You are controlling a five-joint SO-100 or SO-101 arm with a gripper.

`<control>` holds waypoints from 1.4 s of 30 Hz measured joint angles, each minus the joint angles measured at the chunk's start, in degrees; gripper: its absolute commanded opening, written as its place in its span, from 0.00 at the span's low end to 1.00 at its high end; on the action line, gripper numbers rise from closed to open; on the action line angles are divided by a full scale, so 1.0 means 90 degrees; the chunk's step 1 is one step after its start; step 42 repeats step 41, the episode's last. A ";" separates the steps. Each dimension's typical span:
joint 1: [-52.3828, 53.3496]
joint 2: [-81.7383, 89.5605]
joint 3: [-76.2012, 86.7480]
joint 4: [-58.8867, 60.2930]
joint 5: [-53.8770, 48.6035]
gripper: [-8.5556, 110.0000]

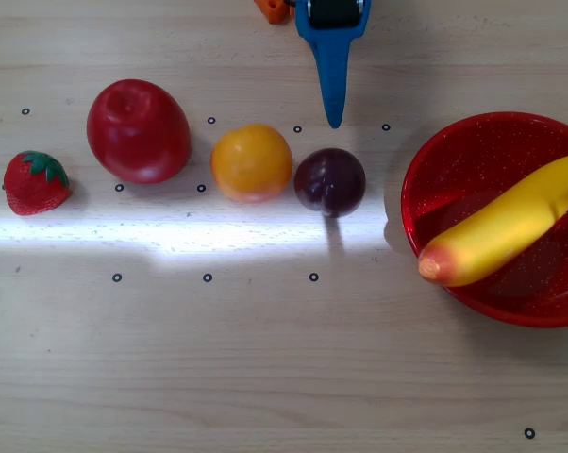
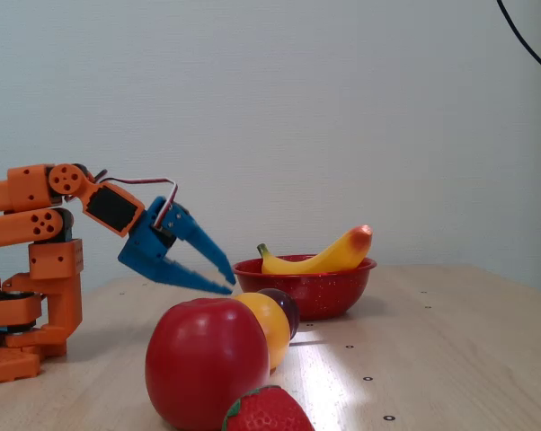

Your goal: Put the banana in the red bowl.

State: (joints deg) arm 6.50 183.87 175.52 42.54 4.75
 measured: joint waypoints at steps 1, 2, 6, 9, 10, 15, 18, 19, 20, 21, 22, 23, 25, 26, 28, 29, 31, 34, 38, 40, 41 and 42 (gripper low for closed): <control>-0.0088 0.0078 0.0020 0.0000 -0.0010 0.07; -0.0088 0.0098 0.0068 0.0000 -0.0020 0.07; -0.0020 0.0039 0.0225 -0.0029 -0.0029 0.07; -0.0029 0.0039 0.0254 -0.0020 -0.0283 0.07; -0.0049 0.0039 0.0254 -0.0010 -0.0322 0.07; -0.0186 0.0039 0.0254 0.0439 -0.0547 0.07; -0.0156 0.0039 0.0264 0.0527 -0.0742 0.07; -0.0166 0.0049 0.0264 0.0664 -0.0801 0.07; -0.0176 0.0039 0.0264 0.0811 -0.0840 0.07; -0.0176 0.0039 0.0264 0.0889 -0.0840 0.07; -0.0176 0.0039 0.0264 0.0889 -0.0869 0.07; -0.0166 0.0039 0.0264 0.0889 -0.0908 0.07; -0.0166 0.0039 0.0264 0.0889 -0.0928 0.07; -0.0166 0.0039 0.0264 0.0889 -0.0967 0.07; -0.0166 0.0039 0.0264 0.0889 -0.0996 0.07; -0.0166 0.0039 0.0264 0.0889 -0.1006 0.07; -0.0166 0.0039 0.0264 0.0889 -0.1006 0.07; -0.0166 0.0039 0.0264 0.0889 -0.1006 0.07; -0.0166 0.0039 0.0264 0.0889 -0.1006 0.07; -0.0166 0.0039 0.0264 0.0889 -0.1006 0.07; -0.0166 0.0039 0.0264 0.0889 -0.1006 0.07; -0.0166 0.0039 0.0264 0.0889 -0.1006 0.07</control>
